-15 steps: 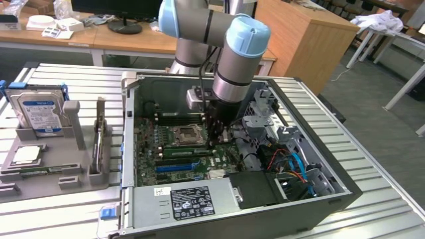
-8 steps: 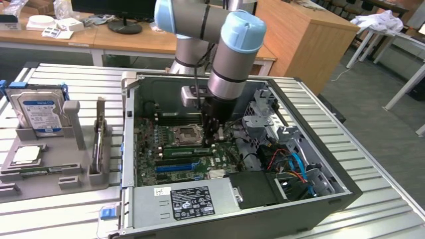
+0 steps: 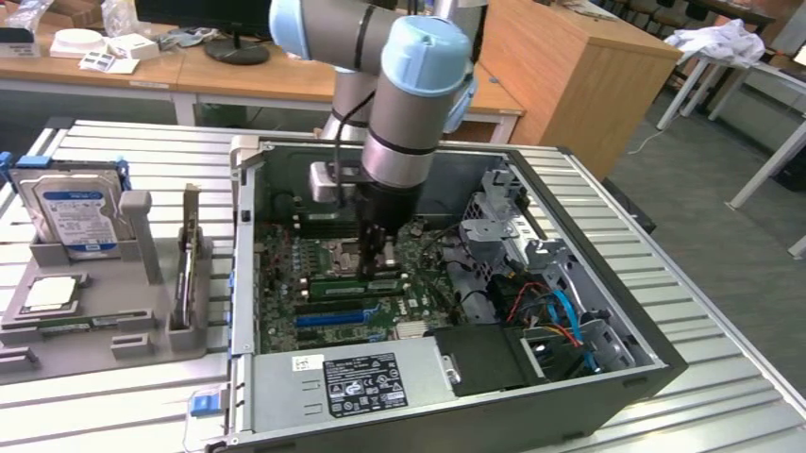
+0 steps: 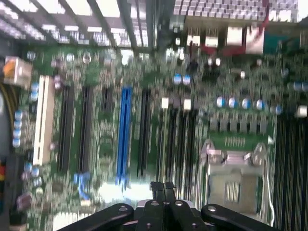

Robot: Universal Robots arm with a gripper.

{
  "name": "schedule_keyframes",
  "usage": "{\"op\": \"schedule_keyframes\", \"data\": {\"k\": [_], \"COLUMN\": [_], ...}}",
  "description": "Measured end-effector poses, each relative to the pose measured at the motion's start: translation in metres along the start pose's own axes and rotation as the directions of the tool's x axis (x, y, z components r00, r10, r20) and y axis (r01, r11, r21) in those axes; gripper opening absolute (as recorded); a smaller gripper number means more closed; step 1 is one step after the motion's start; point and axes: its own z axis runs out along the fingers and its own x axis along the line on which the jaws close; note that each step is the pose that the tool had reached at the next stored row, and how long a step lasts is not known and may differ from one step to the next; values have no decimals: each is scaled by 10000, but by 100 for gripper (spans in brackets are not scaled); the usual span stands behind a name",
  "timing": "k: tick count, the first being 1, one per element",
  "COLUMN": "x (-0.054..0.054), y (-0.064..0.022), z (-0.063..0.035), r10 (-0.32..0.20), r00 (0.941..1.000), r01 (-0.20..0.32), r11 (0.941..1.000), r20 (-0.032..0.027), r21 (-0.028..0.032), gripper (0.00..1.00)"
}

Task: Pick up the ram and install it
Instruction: 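Press down the ram until it locks into place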

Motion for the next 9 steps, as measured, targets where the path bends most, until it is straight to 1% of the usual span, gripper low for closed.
{"op": "schedule_keyframes", "data": {"k": [9], "x": [-20], "y": [407], "z": [16], "r10": [0], "r00": [10000], "r01": [0], "r11": [10000], "r20": [-4], "r21": [0], "gripper": [10]}}
